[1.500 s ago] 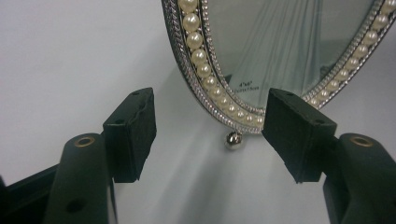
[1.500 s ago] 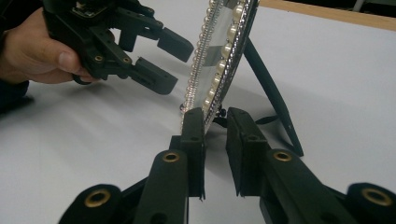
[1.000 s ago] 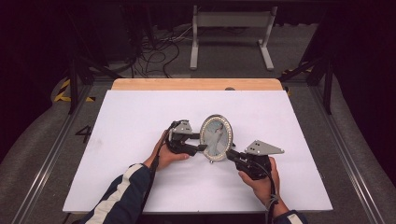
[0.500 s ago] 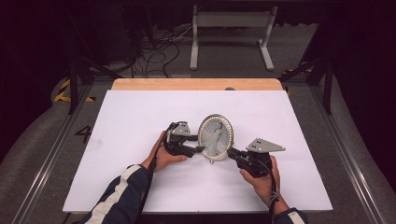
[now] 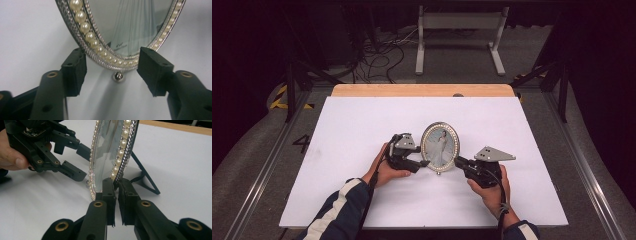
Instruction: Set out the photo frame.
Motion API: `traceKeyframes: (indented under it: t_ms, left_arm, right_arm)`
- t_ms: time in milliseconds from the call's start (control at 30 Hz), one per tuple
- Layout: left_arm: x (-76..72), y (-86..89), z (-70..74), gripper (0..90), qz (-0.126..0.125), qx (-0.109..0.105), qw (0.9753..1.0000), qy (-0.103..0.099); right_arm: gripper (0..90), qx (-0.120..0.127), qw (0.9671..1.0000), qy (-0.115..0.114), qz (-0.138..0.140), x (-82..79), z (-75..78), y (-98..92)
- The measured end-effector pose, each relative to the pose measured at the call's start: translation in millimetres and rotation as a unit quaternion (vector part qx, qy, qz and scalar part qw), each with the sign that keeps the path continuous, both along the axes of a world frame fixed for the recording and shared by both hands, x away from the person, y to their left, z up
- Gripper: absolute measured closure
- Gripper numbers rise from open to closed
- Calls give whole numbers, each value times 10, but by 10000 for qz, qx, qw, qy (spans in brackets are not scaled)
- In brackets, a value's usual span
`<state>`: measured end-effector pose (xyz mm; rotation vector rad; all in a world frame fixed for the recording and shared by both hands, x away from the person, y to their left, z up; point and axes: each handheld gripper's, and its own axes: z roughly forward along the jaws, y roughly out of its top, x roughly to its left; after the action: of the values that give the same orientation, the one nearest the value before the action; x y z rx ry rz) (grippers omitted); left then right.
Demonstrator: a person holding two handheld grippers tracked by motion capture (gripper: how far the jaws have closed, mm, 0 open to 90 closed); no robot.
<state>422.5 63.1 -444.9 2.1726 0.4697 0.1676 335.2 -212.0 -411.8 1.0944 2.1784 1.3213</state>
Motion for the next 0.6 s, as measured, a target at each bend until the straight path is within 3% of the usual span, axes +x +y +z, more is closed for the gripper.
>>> traceKeyframes:
  t_ms: [200,433,600]
  left_arm:
    - [46,18,26,333,311,-362,9988,-71]
    - [73,-3,38,333,488,-548,9973,-41]
    - [58,-21,39,433,360,-633,9973,-35]
  right_arm:
    - [840,111,9999,-63,-87,-25,9,-36]
    - [817,137,9998,-82,-127,-46,-6,-12]
    - [824,199,9997,-6,-163,-38,-61,14]
